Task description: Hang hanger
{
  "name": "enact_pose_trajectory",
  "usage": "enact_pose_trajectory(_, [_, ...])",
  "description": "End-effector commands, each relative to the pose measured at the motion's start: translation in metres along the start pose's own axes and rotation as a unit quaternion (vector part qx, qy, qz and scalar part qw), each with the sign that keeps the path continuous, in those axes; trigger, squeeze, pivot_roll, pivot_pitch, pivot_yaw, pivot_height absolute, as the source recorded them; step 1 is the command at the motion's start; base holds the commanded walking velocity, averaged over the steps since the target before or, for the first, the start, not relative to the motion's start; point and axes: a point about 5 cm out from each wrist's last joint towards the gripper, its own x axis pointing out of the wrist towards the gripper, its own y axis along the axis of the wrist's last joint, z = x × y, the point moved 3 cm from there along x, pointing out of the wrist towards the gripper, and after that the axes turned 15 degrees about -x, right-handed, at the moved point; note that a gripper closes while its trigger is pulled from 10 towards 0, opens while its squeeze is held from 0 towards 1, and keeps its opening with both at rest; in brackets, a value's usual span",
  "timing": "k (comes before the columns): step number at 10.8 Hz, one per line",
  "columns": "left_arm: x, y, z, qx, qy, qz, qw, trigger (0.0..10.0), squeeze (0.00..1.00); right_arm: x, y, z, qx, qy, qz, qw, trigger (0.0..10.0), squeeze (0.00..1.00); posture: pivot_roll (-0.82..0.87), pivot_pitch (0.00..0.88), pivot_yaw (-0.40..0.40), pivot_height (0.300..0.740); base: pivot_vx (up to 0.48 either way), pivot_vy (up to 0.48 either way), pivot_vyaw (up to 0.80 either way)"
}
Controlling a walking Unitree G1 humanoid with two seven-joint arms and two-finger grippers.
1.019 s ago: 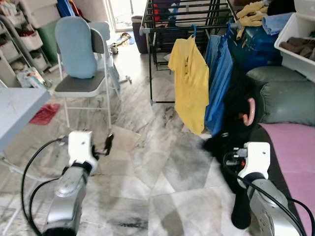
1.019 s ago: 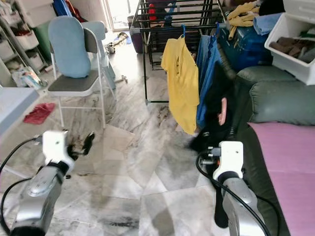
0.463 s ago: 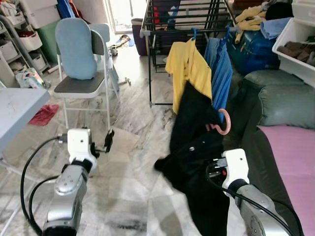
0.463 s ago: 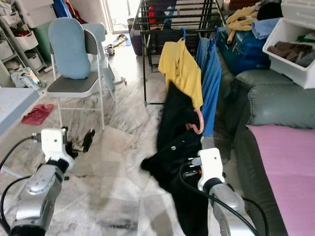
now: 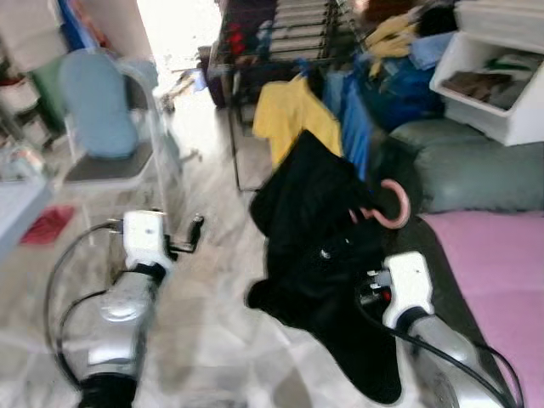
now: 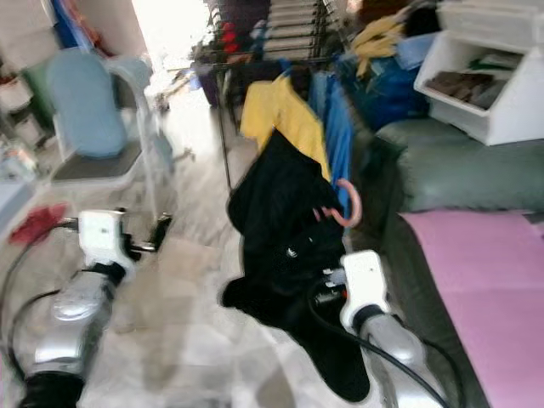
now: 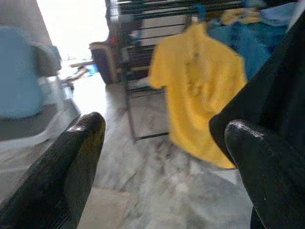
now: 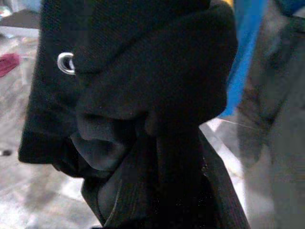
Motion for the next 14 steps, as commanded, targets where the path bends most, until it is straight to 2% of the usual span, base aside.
enact_pose_trajectory(1, [0.001,0.003,-0.005,0.009,0.002,-0.003,1.0,10.0,0.0,0.002,0.017,0.0,-0.001,-0.005,0.032,0.999,10.0,0.0,-0.2,0.0,0.095,0.74,0.416,0.0,0.0])
enact_pose_trajectory(9, [0.008,0.0,-0.002,0.002,-0.002,-0.009,1.0,10.0,0.0,0.008,0.019,-0.004,-0.007,0.014,0.034,0.999,10.0,0.0,-0.2,0.0,0.095,0.74,0.393,0.243,0.0])
enact_pose_trajectory(12, [0.011,-0.002,-0.002,0.004,0.008,-0.012,1.0,10.0,0.0,0.007,0.012,-0.017,-0.01,0.064,0.012,0.998,10.0,0.0,-0.2,0.0,0.089,0.74,0.267,0.399,0.0])
enact_pose_trajectory(14, [0.007,-0.001,-0.006,0.014,0.028,-0.005,0.999,10.0,0.0,0.008,0.01,-0.016,-0.013,0.061,0.008,0.998,10.0,0.0,-0.18,0.0,0.057,0.74,0.0,0.411,0.0])
